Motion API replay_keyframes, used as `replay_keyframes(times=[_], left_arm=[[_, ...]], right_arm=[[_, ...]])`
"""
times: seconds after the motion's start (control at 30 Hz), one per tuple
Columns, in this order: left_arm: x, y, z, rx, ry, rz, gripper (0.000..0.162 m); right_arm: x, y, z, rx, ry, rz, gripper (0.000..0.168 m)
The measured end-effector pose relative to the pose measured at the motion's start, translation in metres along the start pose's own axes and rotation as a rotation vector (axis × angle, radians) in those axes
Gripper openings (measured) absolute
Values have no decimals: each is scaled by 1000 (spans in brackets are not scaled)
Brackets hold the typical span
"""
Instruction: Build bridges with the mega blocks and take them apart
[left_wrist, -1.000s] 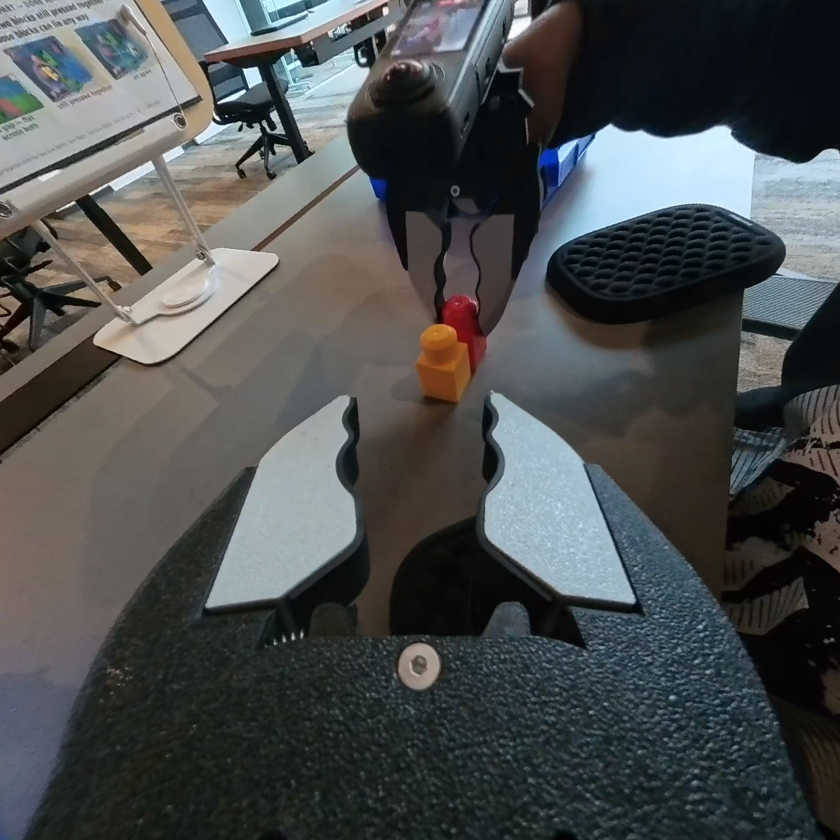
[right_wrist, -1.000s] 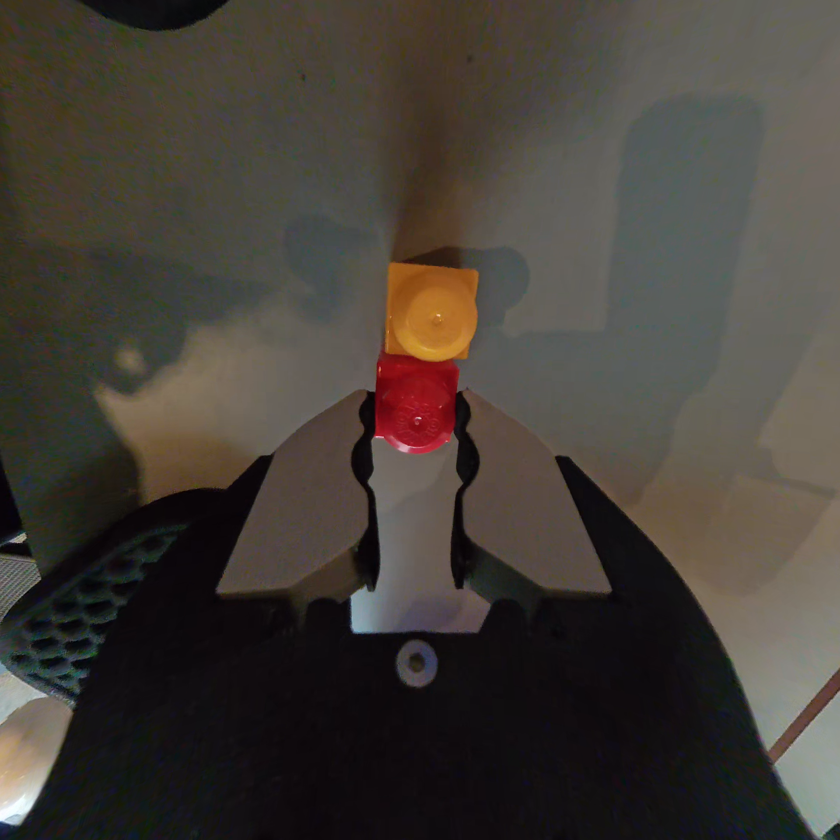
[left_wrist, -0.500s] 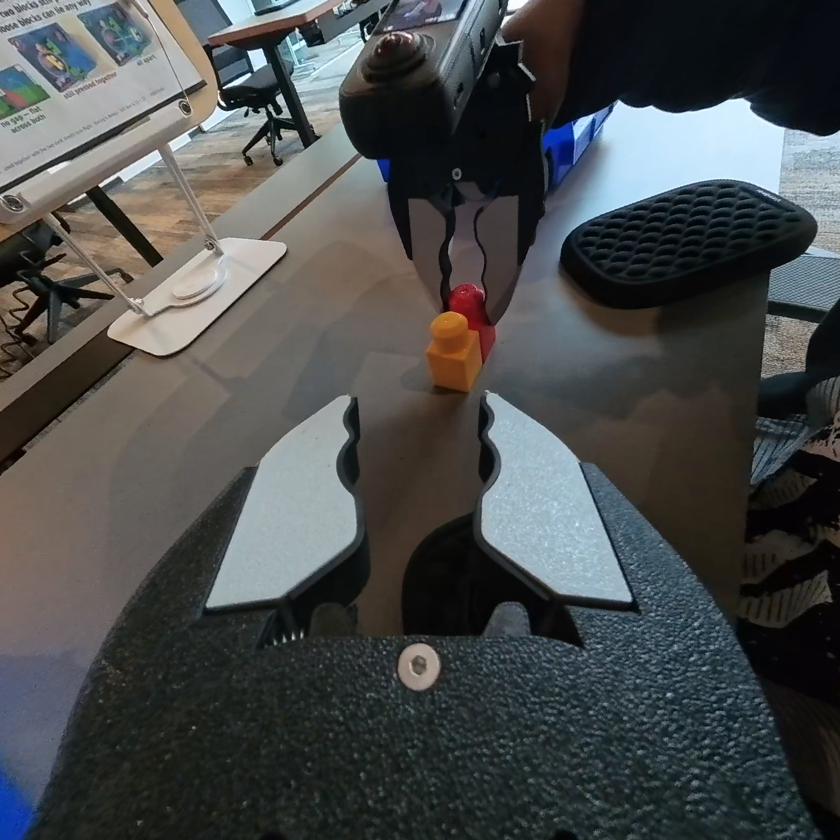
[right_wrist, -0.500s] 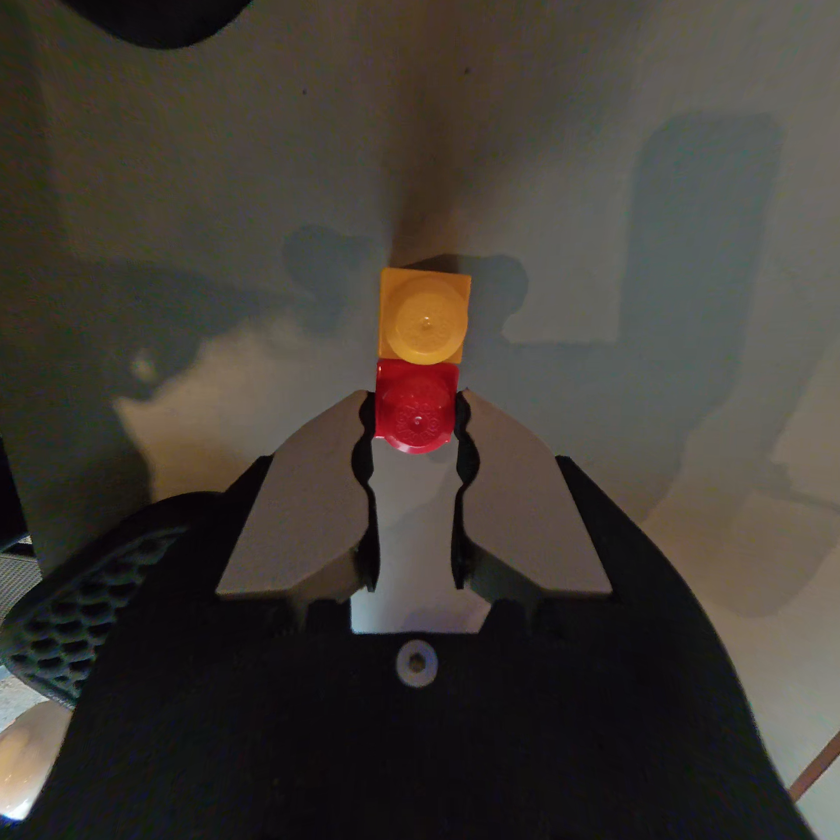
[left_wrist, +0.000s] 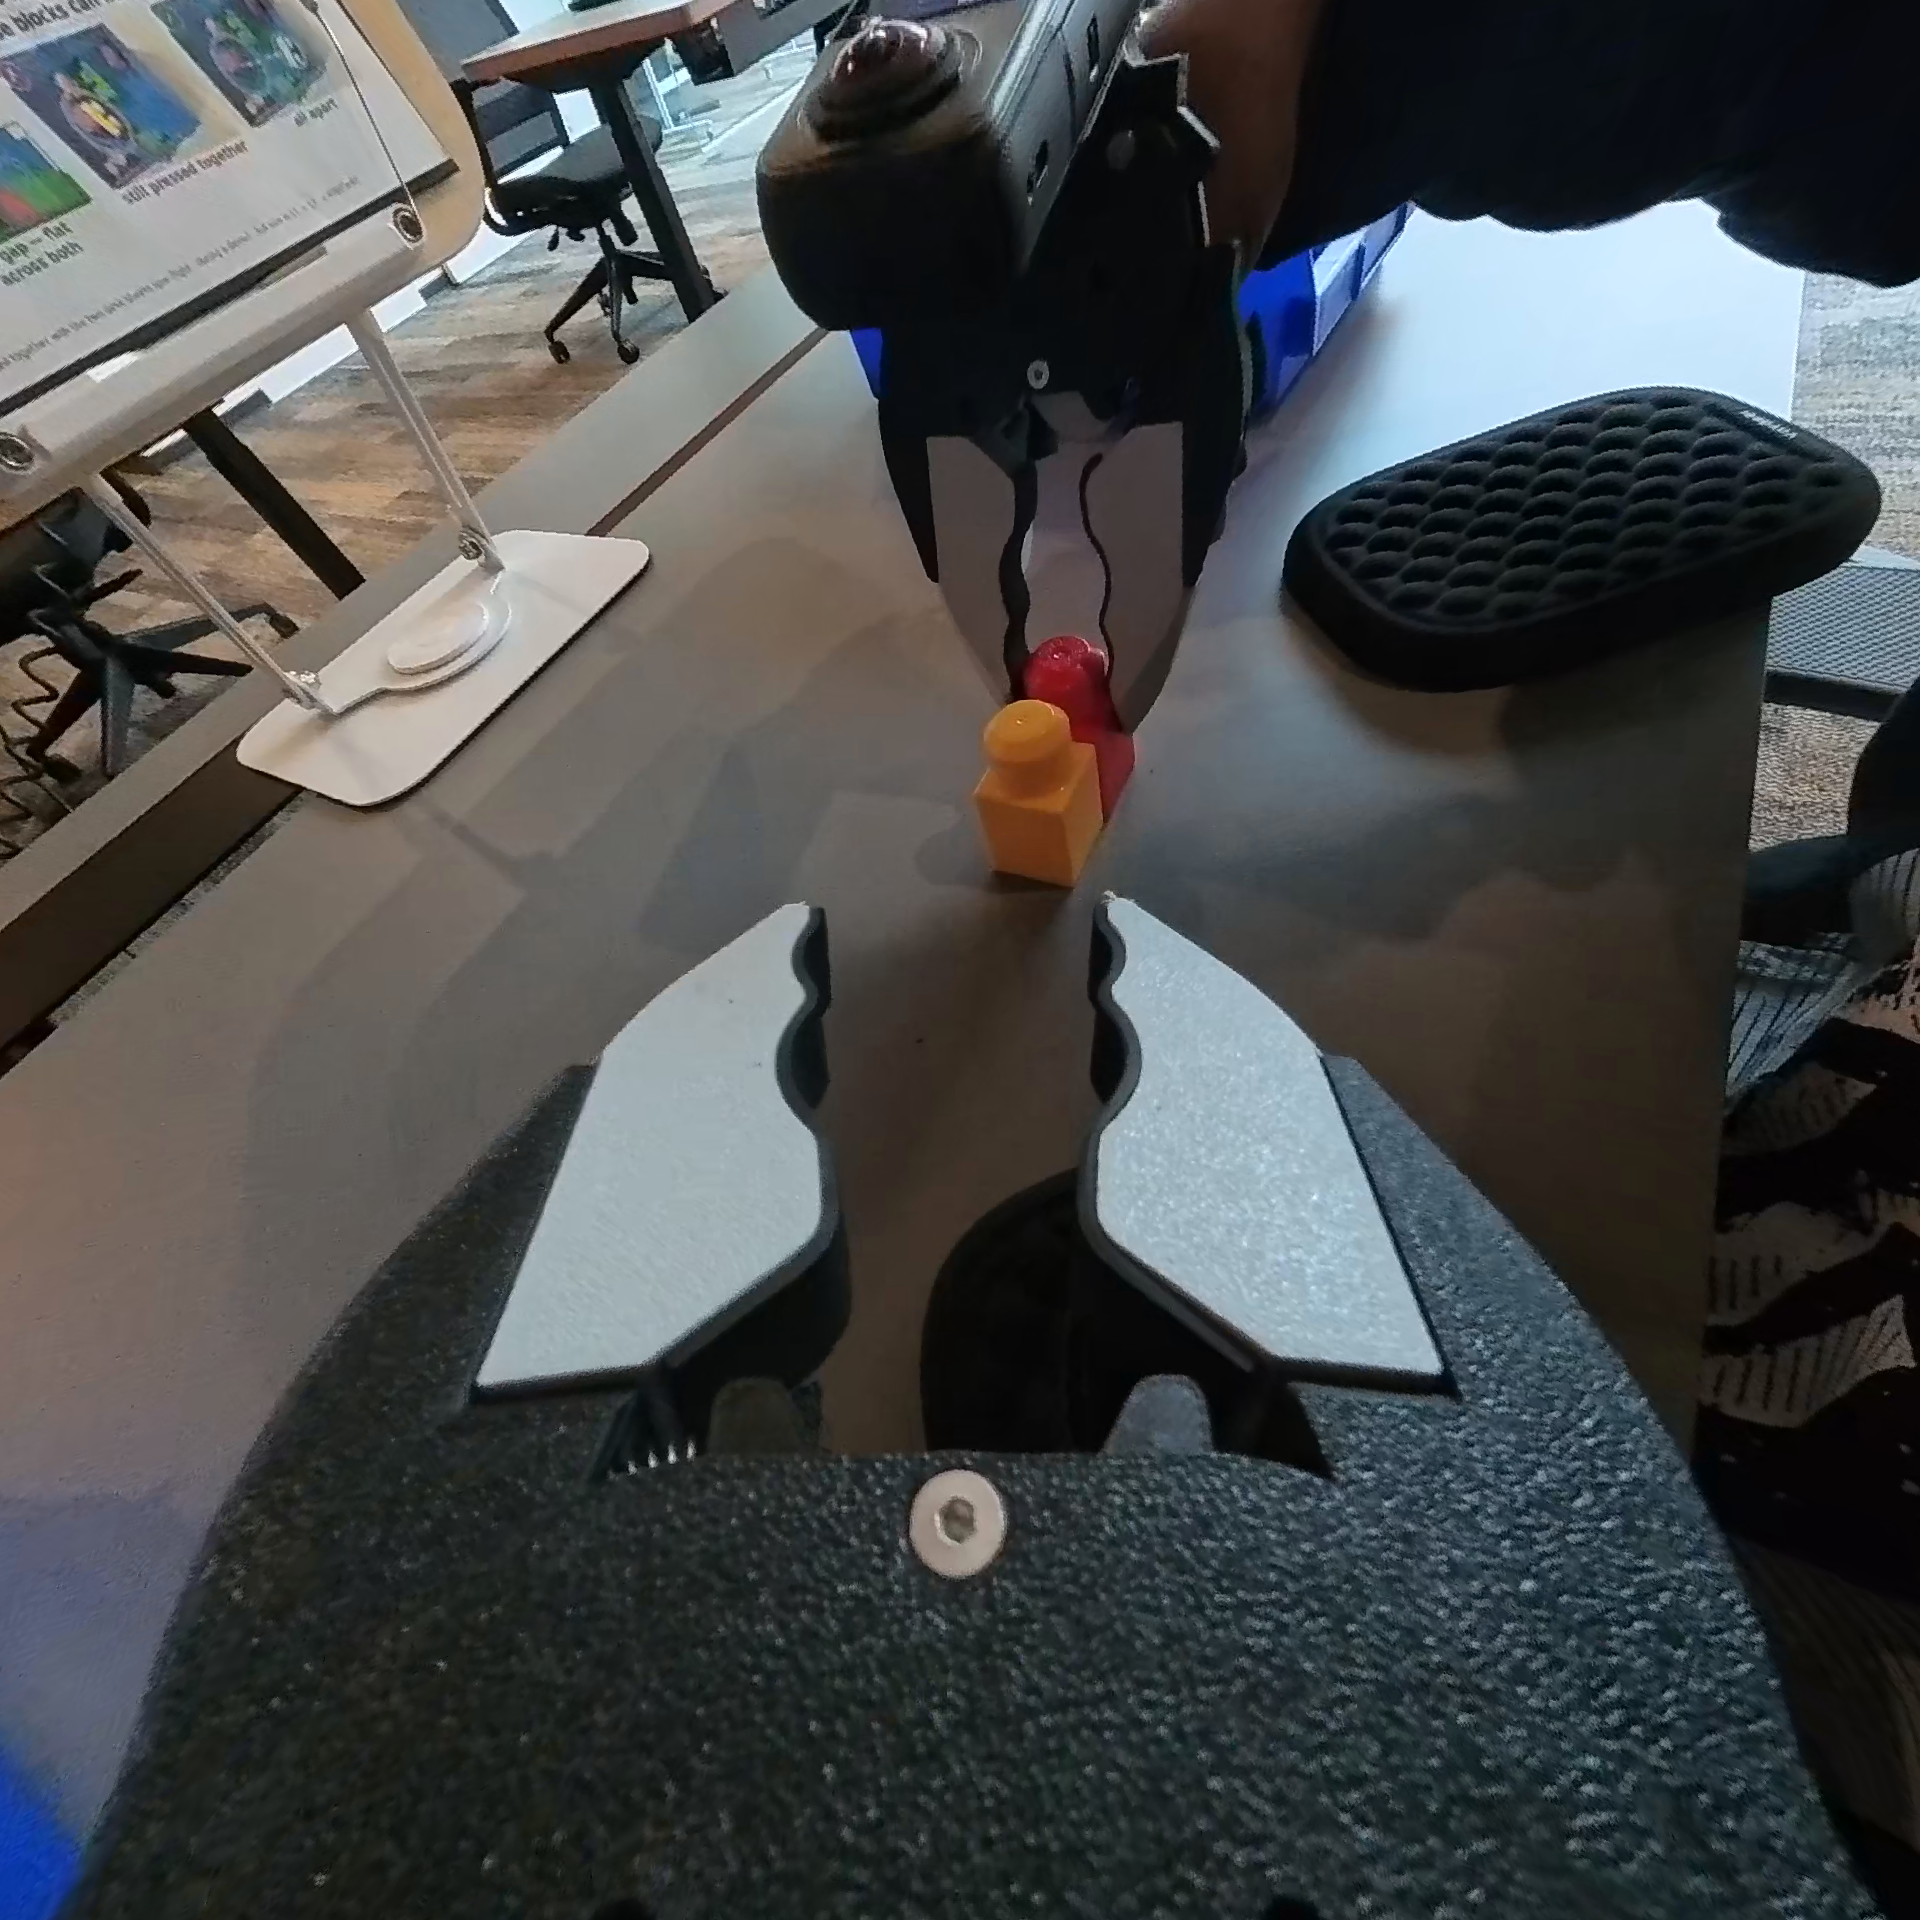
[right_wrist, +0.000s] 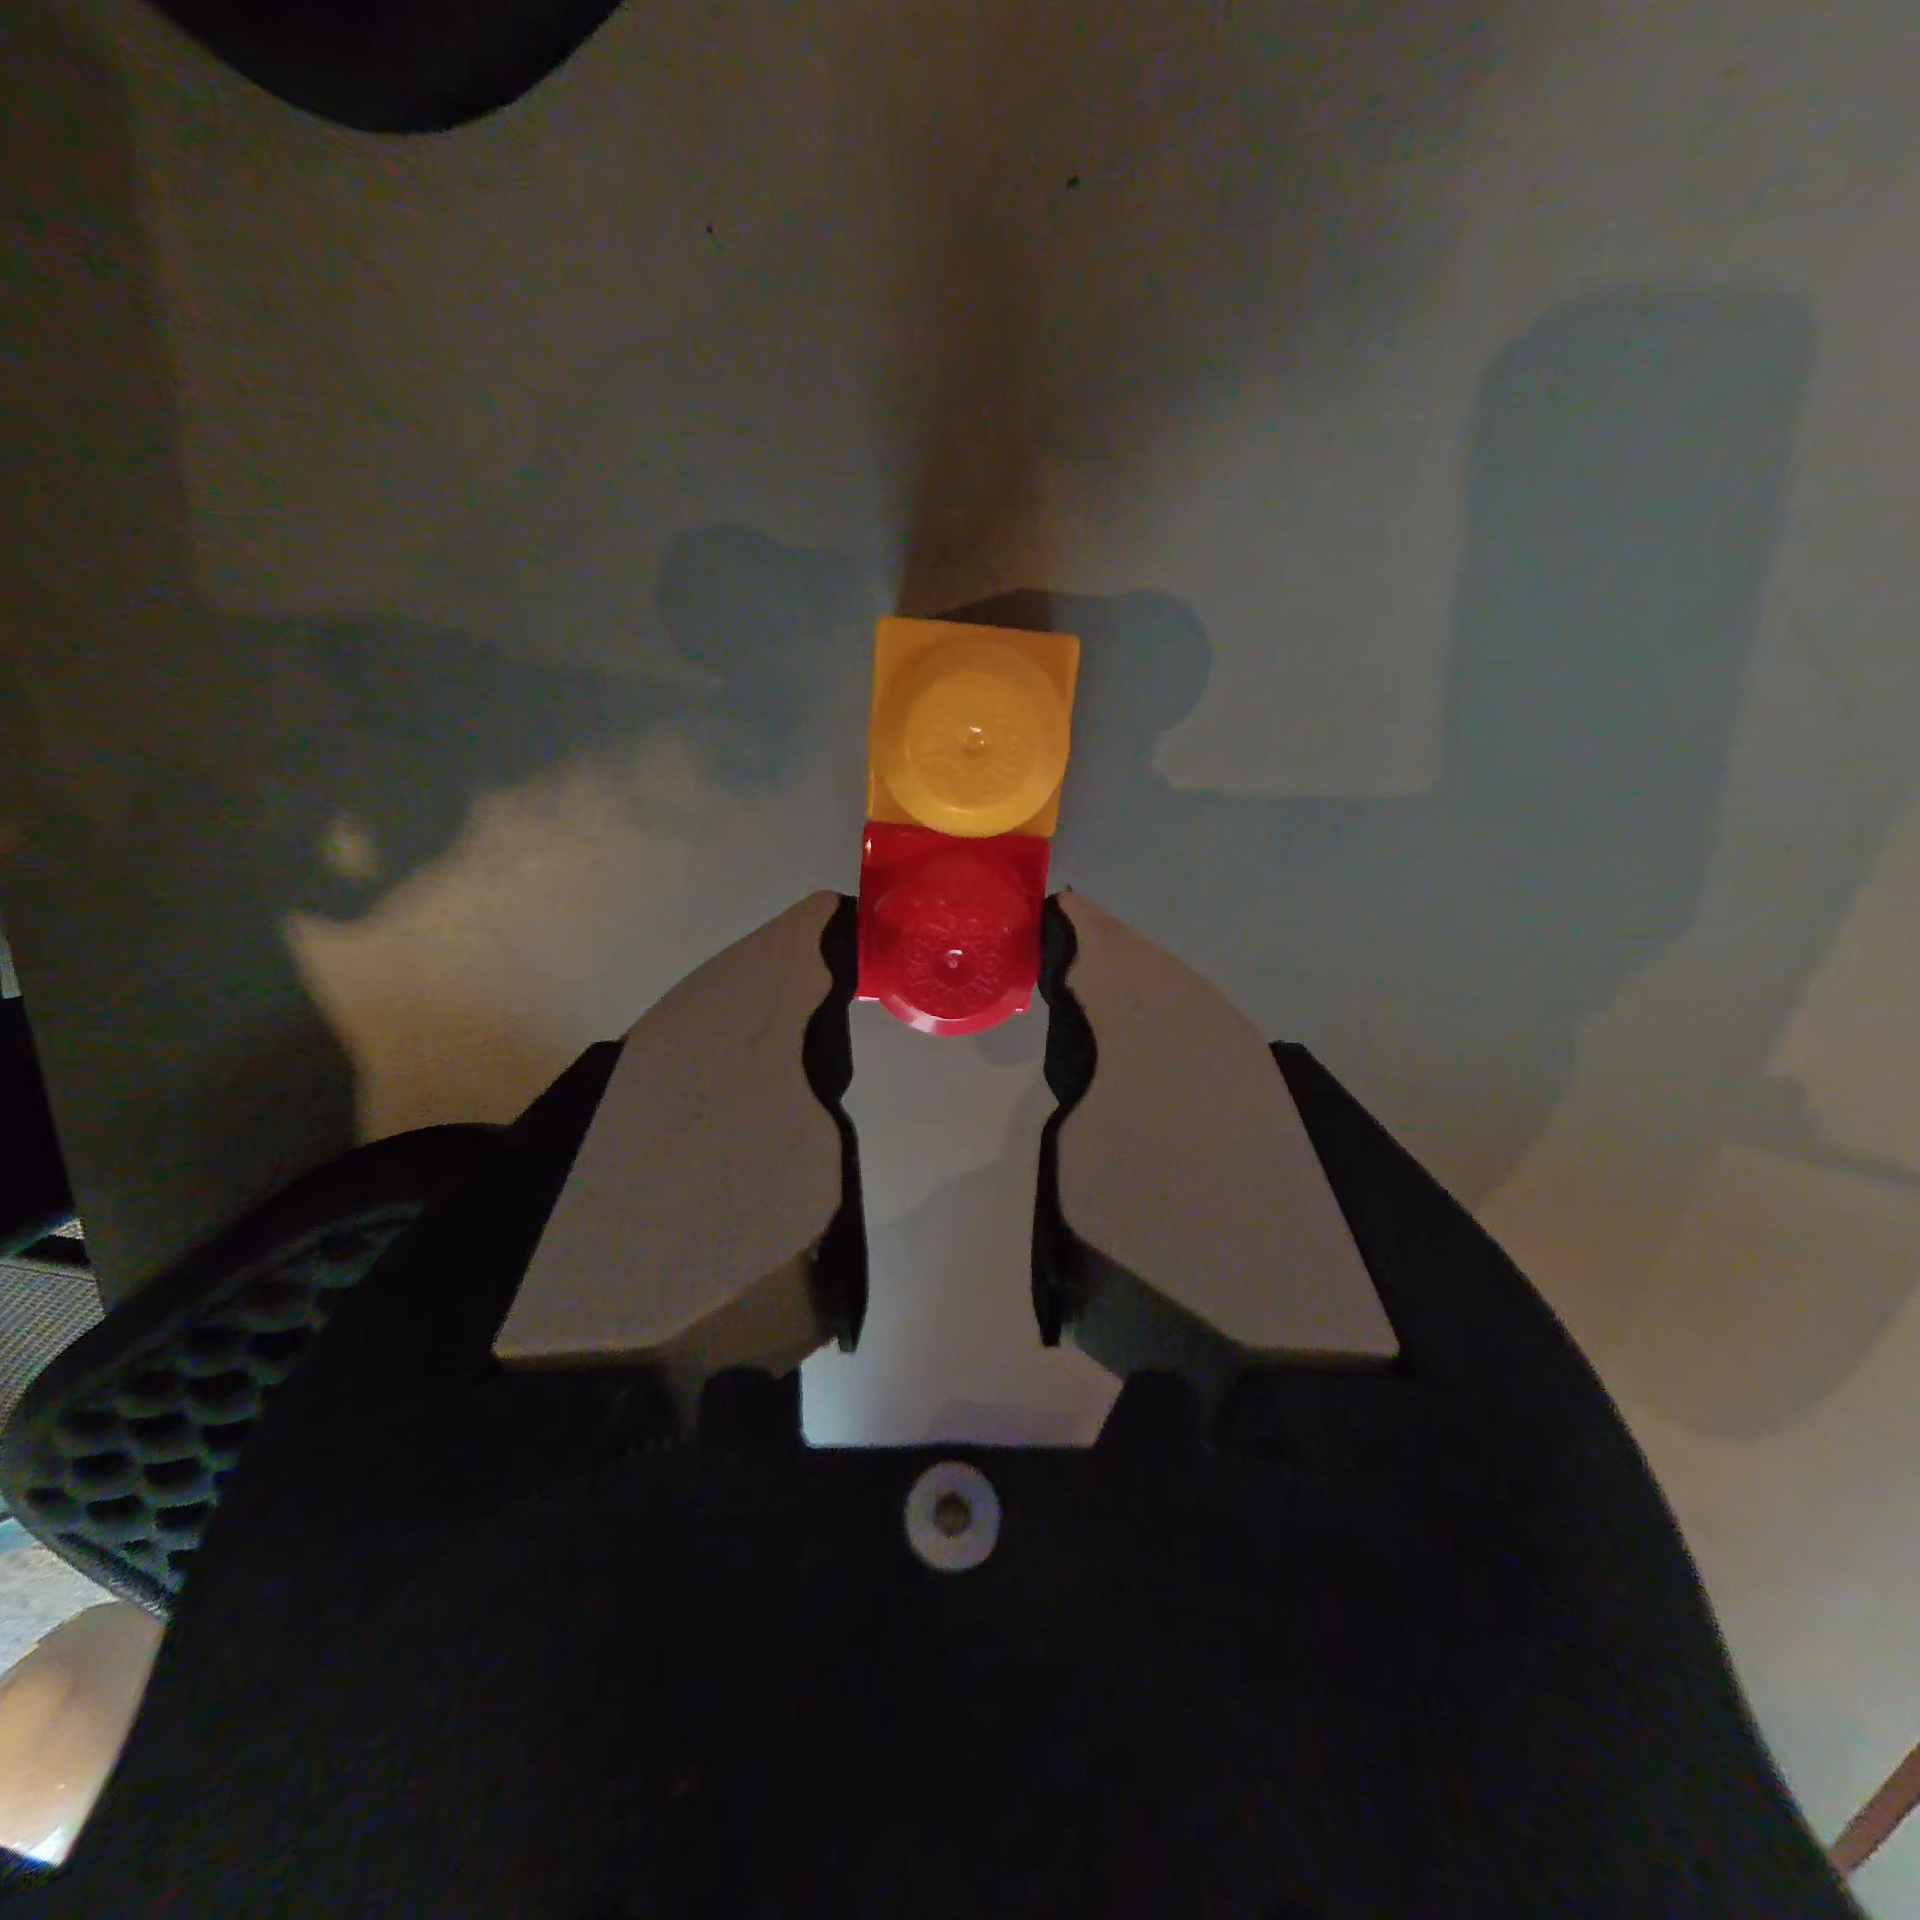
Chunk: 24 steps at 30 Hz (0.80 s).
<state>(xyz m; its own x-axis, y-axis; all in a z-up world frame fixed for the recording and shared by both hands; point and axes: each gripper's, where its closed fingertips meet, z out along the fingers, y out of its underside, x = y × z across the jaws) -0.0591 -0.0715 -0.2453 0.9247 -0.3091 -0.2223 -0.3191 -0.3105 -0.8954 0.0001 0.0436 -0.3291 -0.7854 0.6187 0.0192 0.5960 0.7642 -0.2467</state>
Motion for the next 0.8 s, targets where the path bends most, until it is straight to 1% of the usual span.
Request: replay_keyframes(times=[0.47,0.8], left_arm=[[-1,2,1,-7,-2,2,48],[-1,3,0,-7,-7,-3,48]], right_arm=[[1,-2,0,8,-6,6,34],[1,-5,-5,31,3,16,41]])
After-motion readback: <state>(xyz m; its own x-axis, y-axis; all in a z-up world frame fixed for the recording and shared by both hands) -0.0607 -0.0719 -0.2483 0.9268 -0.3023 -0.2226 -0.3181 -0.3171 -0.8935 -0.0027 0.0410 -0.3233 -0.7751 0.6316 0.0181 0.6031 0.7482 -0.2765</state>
